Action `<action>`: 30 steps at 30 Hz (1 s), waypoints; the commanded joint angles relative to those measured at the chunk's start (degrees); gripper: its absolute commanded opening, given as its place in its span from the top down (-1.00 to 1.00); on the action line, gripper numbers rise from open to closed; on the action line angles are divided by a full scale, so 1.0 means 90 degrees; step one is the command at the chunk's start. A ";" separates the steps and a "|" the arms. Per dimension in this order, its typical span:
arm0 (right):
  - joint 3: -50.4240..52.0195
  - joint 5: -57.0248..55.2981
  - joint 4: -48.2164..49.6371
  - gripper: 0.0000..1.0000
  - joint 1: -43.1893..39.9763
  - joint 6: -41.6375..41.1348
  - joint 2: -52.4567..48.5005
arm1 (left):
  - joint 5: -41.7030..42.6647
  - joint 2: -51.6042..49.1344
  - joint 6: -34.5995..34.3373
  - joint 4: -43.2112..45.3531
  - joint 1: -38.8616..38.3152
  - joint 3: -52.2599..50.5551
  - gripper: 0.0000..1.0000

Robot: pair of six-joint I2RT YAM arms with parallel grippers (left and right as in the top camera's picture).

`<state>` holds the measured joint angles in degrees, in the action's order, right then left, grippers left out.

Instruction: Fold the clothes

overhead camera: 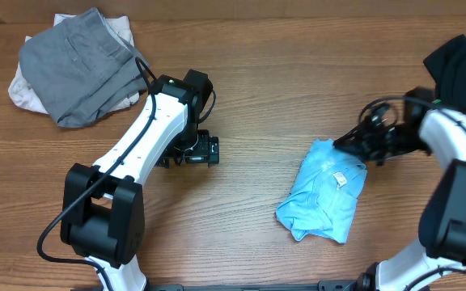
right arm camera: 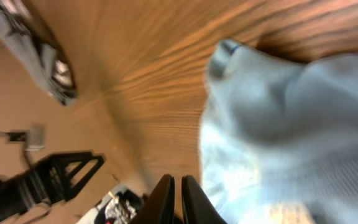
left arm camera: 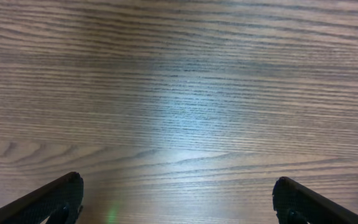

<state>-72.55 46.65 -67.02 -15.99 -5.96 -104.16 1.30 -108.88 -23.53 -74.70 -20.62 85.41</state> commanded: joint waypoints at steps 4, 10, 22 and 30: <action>-0.0384 0.0619 -0.1370 0.80 -0.0070 0.1661 0.1217 | 0.0024 0.0024 0.0141 0.0073 0.0015 -0.0019 -1.00; 0.0549 0.1753 -0.2266 0.66 -0.0049 0.3174 0.1991 | 0.0051 0.0024 0.0141 0.0066 0.0015 -0.0019 -1.00; 0.4488 0.2679 0.2144 0.35 -0.0039 0.2157 0.1875 | 0.0192 0.0024 0.0138 0.0073 0.0015 -0.0019 -1.00; 0.4704 0.1736 0.3252 0.60 0.0080 0.0974 0.1474 | 0.0192 0.0024 0.0141 0.0114 0.0015 -0.0019 -1.00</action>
<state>-30.65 65.76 -38.06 -15.97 7.77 -89.93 2.74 -108.88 -23.42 -73.78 -20.62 85.36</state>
